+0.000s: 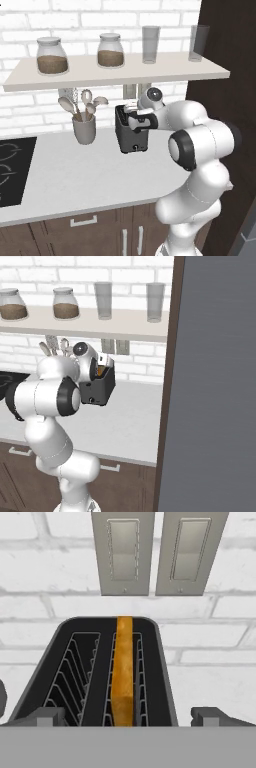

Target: Start the toaster. Once the lever pops up, take the bread to the plate on the dining counter.

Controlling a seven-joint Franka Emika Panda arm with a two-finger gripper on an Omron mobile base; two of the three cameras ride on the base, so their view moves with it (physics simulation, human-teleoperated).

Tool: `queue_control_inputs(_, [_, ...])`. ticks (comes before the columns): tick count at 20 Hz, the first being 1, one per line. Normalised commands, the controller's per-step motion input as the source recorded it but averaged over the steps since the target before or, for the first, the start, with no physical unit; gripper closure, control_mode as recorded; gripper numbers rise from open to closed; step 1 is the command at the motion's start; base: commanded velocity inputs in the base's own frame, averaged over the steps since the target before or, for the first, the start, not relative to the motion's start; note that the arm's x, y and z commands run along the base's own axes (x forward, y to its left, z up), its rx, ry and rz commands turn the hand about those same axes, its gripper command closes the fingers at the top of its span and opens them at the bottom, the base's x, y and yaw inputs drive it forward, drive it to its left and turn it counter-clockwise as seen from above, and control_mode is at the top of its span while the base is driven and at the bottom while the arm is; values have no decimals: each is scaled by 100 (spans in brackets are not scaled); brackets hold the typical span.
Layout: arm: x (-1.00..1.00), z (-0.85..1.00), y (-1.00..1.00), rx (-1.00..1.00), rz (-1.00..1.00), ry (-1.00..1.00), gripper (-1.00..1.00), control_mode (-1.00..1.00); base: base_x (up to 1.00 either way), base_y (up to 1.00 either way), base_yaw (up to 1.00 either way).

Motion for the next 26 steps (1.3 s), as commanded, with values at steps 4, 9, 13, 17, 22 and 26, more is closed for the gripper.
queue_control_inputs(4, [8, -4, 0, 0, 0, 0, -100, -100, 0, 0, 0])
queue_control_inputs(9, [10, 0, 0, 0, 0, 0, -100, -100, 0, 0, 0])
queue_control_inputs(13, [6, 0, 0, 0, 0, 0, -100, -100, 0, 0, 0])
queue_control_inputs(17, [5, 0, 0, 0, 0, 0, -100, -100, 0, 0, 0])
queue_control_inputs(22, [2, -1, 0, 0, 0, 0, -100, -100, 0, 0, 0])
queue_control_inputs(26, [0, -5, 0, 0, 0, 0, 100, -100, 0, 0, 0])
